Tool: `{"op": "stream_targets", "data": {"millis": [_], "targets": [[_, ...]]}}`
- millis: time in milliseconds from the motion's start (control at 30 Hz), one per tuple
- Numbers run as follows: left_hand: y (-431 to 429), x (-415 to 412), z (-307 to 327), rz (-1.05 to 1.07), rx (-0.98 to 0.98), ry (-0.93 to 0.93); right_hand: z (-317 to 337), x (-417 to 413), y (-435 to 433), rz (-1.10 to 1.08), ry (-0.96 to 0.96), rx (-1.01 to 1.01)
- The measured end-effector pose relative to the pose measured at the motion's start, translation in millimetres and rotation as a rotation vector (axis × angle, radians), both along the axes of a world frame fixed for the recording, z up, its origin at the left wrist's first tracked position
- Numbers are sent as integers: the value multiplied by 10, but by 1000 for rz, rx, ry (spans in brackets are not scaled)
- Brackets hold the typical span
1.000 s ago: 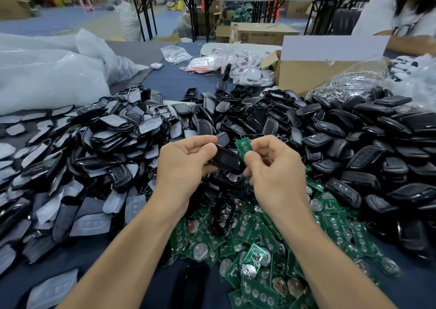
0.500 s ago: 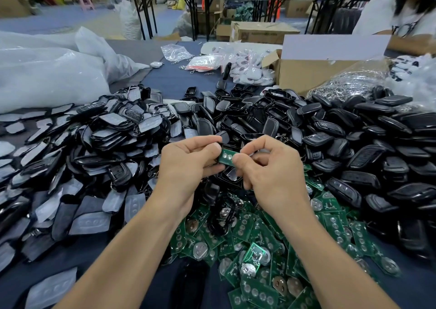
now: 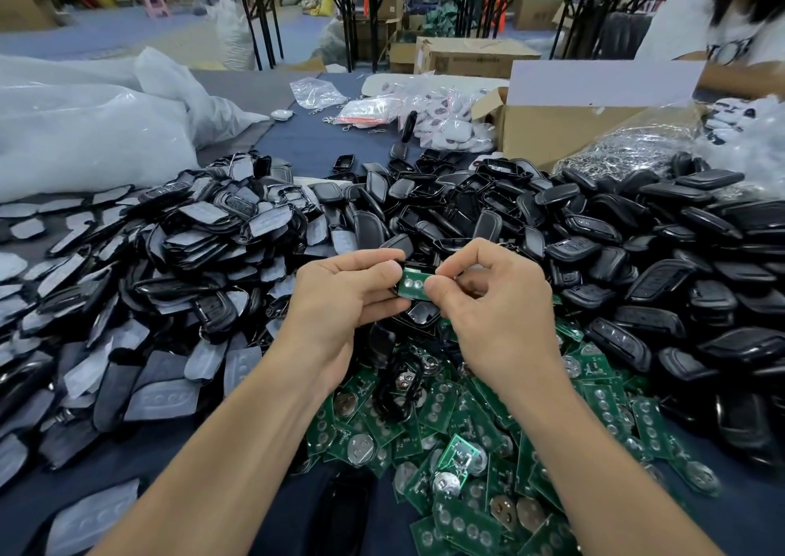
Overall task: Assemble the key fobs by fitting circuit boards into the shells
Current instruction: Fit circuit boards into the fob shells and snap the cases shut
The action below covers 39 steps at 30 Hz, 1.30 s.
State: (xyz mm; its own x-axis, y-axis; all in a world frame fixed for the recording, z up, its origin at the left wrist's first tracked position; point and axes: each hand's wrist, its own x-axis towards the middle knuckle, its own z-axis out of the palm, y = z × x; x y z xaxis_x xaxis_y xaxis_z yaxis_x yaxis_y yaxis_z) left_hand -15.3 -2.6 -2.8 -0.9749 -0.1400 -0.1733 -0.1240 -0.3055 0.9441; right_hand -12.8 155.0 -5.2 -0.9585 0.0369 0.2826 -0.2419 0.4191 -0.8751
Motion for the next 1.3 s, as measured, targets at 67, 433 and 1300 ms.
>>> {"op": "stream_targets", "data": {"millis": [67,433,1300], "targets": [[-3,0,1,0,1,-6,9,3,-2,-4,0,3],[9,25,-13,0,-31,-1,42,-1,31,-9,13,60],[27,30,-47,98,-200,164,-30,-2,0,-159,-57,220]]}}
